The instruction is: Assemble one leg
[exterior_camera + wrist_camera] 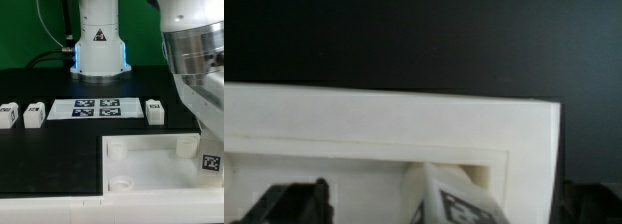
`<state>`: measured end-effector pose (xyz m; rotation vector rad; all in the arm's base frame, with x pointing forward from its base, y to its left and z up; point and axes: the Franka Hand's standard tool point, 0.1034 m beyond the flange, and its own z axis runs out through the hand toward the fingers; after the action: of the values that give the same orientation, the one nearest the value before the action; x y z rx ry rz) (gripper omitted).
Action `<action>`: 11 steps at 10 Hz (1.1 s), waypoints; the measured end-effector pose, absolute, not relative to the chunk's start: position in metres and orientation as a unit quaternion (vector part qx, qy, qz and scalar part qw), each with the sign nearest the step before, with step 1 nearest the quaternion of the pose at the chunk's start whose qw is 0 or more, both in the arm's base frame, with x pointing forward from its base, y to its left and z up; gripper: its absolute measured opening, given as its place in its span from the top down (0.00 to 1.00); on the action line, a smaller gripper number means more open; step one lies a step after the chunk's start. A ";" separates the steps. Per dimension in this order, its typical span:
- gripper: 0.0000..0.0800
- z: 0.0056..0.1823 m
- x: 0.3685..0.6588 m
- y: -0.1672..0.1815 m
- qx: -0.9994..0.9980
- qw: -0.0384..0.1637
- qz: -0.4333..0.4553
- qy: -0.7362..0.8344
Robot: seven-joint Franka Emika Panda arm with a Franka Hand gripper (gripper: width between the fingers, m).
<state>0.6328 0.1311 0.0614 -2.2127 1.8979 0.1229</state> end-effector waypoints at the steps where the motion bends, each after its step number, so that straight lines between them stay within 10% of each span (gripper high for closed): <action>1: 0.19 0.061 0.633 0.129 -0.786 0.113 0.036 0.607; 7: 0.19 0.063 0.638 0.113 -0.936 0.091 -0.002 0.341; 11: 0.47 0.062 0.637 0.113 -0.916 0.092 0.004 0.390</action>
Offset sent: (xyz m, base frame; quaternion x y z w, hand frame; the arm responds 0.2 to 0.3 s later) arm 0.0067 -0.0268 -0.0047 -0.0481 0.0224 -0.3583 0.9321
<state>0.6367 0.1130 0.0619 -2.7209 1.1567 0.0130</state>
